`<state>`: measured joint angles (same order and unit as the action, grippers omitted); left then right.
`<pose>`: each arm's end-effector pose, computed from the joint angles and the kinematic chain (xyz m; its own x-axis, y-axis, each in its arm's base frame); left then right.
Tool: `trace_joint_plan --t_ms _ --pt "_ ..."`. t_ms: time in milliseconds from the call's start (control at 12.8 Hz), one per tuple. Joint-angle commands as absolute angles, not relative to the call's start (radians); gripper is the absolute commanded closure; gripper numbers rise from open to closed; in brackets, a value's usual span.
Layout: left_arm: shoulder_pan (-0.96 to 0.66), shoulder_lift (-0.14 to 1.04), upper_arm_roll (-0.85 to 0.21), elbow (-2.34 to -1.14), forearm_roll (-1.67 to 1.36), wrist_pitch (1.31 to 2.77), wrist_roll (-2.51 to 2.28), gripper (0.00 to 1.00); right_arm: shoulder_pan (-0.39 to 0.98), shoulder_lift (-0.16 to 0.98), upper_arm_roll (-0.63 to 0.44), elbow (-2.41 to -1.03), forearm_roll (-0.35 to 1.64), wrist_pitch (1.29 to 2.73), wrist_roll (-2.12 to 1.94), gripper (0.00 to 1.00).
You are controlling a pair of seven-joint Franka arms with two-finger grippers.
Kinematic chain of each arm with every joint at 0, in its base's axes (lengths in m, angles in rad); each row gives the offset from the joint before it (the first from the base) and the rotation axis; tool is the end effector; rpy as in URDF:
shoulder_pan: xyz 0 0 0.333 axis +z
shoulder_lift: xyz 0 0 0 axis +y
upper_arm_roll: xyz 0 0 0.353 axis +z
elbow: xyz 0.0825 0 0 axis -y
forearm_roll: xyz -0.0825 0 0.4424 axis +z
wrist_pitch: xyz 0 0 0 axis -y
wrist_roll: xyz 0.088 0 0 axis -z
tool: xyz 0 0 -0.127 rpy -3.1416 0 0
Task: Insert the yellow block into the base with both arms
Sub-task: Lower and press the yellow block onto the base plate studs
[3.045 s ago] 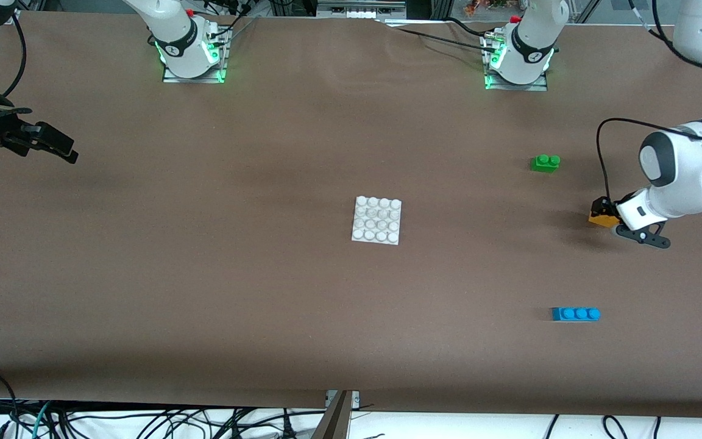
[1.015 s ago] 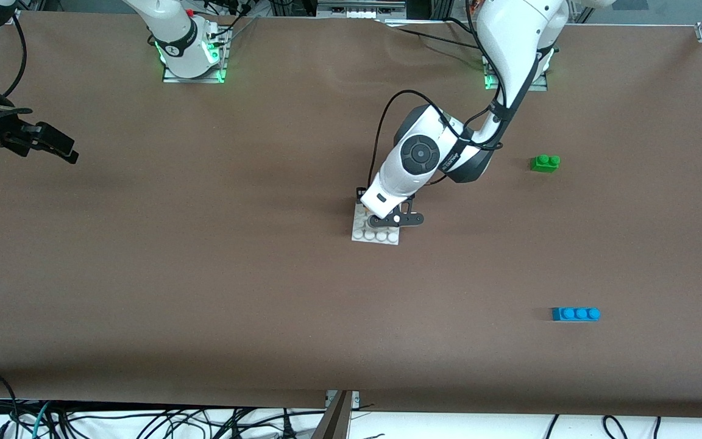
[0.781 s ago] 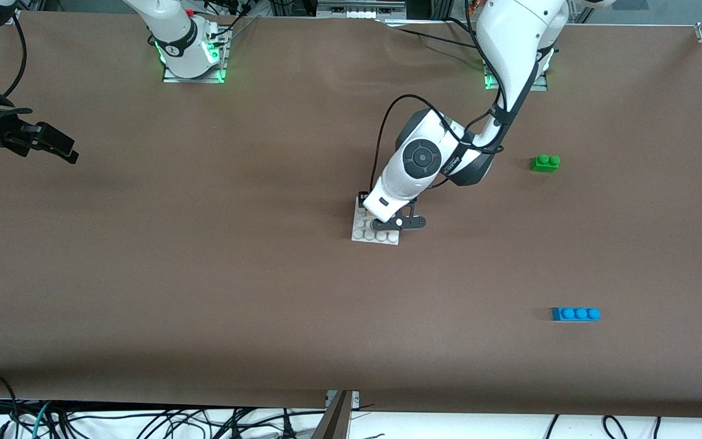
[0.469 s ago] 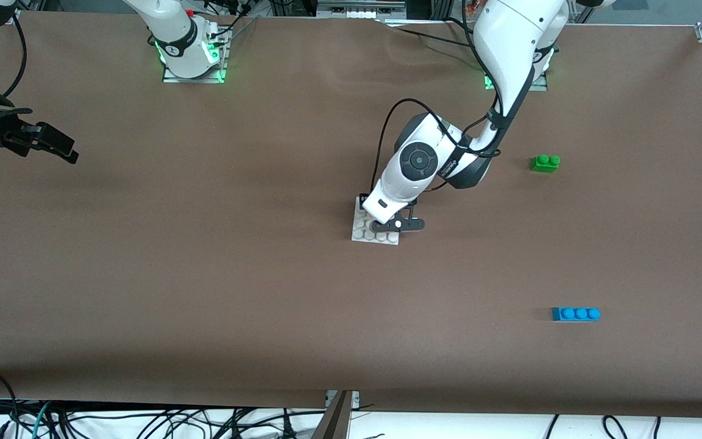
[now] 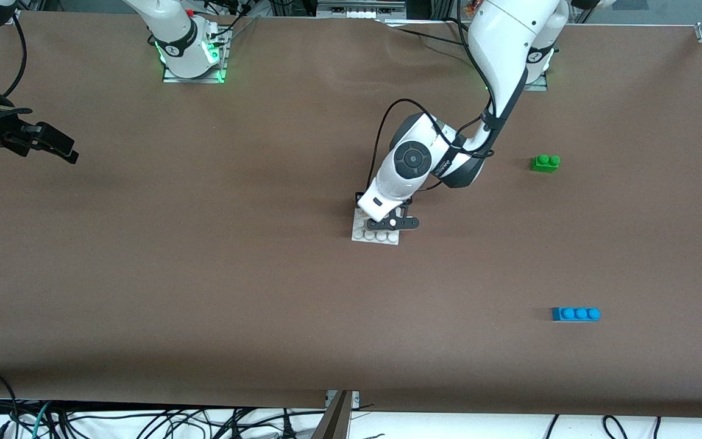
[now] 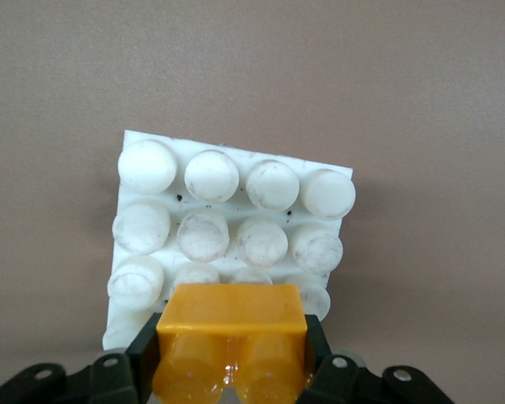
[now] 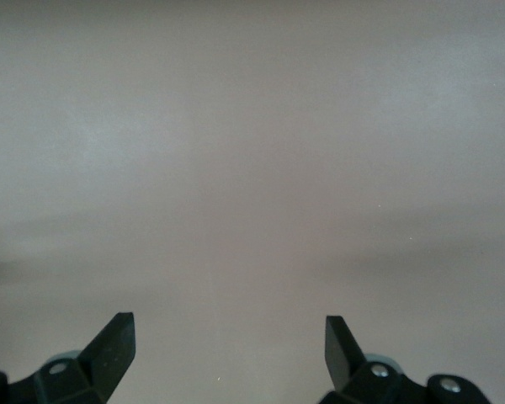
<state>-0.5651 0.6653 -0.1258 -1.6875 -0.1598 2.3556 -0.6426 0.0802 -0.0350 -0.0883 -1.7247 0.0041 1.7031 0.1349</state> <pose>0.5759 -0.4713 0.1837 0.9894 0.0819 -0.1203 0.0993 -0.9842 0.1466 0.6089 -0.0052 0.5922 0.9896 -0.1430 0.0122 -0.1429 -0.9897 -0.0089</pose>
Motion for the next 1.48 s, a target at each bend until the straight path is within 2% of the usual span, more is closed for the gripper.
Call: trace_joint_plan --t_ms 0,1093,1171,1249,1327,1406 --pt "-0.581 0.689 -0.114 -1.660 -0.129 2.355 -0.646 1.00 0.071 -0.043 -0.075 -1.729 -0.008 1.704 0.140 0.00" --pt "-0.581 0.724 -0.100 -1.660 -0.063 2.375 -0.647 1.00 0.069 -0.043 -0.067 -1.729 -0.008 1.703 0.140 0.00" --pt "-0.581 0.724 -0.100 -1.660 -0.064 2.375 -0.659 0.54 0.069 -0.043 -0.067 -1.729 -0.006 1.703 0.140 0.00" --pt "-0.581 0.724 -0.100 -1.660 -0.067 2.375 -0.663 0.24 0.069 -0.043 -0.067 -1.729 -0.008 1.703 0.140 0.00" --pt "-0.581 0.719 -0.100 -1.658 -0.064 2.373 -0.658 0.00 0.069 -0.043 -0.066 -1.729 -0.008 1.703 0.140 0.00" --pt "-0.581 0.716 -0.100 -1.657 -0.067 2.373 -0.661 0.00 0.069 -0.043 -0.067 -1.729 -0.006 1.701 0.140 0.00"
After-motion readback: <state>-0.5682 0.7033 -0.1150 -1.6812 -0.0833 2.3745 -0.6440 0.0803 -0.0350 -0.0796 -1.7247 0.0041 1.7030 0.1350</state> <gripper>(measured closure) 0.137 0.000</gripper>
